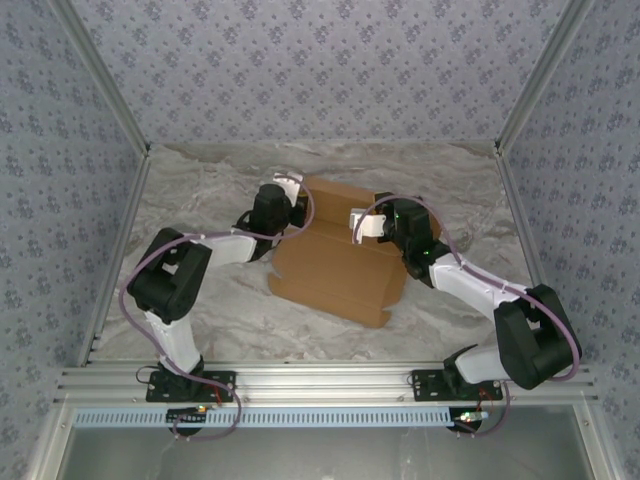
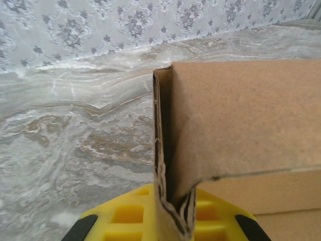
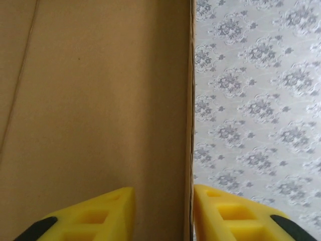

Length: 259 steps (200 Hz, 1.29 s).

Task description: Fold the paper box

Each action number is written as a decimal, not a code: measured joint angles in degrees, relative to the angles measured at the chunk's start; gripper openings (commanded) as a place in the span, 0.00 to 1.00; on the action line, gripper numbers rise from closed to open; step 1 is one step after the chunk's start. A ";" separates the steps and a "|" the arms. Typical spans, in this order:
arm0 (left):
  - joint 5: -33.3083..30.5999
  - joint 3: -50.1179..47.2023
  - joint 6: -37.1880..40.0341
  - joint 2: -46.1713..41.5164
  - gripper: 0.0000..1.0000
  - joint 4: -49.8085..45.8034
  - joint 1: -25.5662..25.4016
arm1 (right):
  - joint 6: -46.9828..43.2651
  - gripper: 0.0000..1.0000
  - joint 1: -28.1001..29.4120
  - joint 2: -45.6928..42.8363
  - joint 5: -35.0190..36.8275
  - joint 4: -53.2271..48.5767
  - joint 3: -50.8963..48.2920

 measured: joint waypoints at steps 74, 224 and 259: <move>-5.90 -2.58 0.57 -3.21 0.00 -1.49 0.00 | 15.98 0.80 7.65 -3.85 3.56 -4.31 1.95; -8.74 -4.76 -0.57 -6.12 0.00 -3.50 -0.02 | 79.52 0.85 -0.13 -12.04 2.84 -43.17 18.01; -8.94 -5.33 -0.74 -6.56 0.00 -3.52 -0.02 | 85.83 0.85 -1.73 -6.51 1.68 -45.33 19.67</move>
